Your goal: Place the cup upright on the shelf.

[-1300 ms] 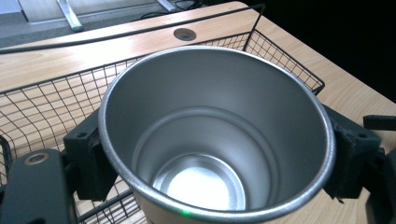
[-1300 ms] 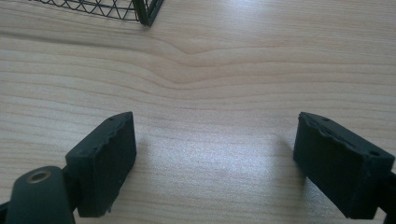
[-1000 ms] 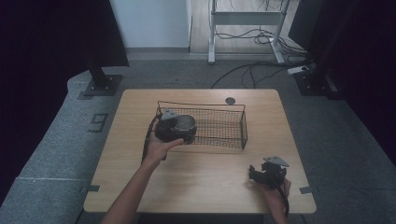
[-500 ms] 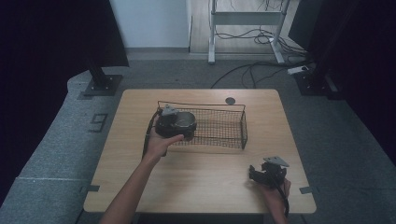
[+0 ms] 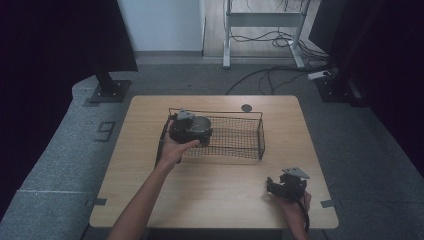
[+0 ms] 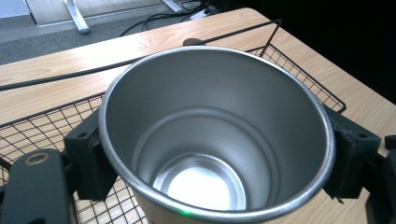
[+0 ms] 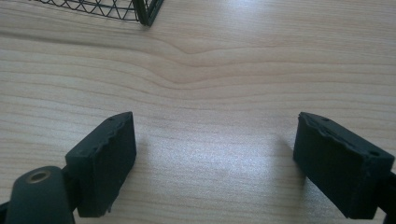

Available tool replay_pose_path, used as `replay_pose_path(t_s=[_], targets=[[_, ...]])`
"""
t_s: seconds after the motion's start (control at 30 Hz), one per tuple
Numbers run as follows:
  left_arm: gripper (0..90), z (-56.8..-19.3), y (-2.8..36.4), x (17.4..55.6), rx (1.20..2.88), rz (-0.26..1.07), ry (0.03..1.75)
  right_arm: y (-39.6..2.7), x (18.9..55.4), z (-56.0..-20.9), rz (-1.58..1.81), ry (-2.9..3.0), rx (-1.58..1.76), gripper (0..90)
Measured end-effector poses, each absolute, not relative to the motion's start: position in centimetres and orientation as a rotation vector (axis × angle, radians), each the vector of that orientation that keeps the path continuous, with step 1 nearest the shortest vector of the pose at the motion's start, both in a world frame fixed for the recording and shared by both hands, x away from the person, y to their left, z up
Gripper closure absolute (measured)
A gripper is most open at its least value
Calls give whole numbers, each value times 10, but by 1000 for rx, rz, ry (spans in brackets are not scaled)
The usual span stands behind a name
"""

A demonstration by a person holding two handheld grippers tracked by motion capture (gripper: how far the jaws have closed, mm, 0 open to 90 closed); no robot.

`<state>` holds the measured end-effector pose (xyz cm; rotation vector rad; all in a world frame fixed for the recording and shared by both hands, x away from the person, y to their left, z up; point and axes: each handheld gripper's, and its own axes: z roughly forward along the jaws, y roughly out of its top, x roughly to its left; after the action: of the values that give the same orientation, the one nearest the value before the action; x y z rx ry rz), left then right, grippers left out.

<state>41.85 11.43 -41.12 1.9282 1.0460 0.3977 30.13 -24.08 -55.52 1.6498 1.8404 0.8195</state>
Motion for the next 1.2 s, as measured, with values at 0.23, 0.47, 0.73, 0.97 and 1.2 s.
replay_pose_path(t_s=[0.23, 0.47, 0.73, 0.97, 1.2], targets=[[159, -419, 117, 431, 1907, 399, 1080, -241, 301, -555, 819, 1840, 1650, 131], [159, -425, 119, 438, 1906, 393, 1105, -241, 301, -555, 819, 1840, 1650, 130], [159, -431, 115, 441, 1912, 399, 1121, -241, 301, -555, 819, 1840, 1650, 130], [160, -439, 114, 449, 1914, 391, 1149, -241, 301, -555, 820, 1841, 1648, 130], [161, -440, 115, 453, 1907, 398, 1168, -241, 301, -555, 820, 1840, 1650, 130]])
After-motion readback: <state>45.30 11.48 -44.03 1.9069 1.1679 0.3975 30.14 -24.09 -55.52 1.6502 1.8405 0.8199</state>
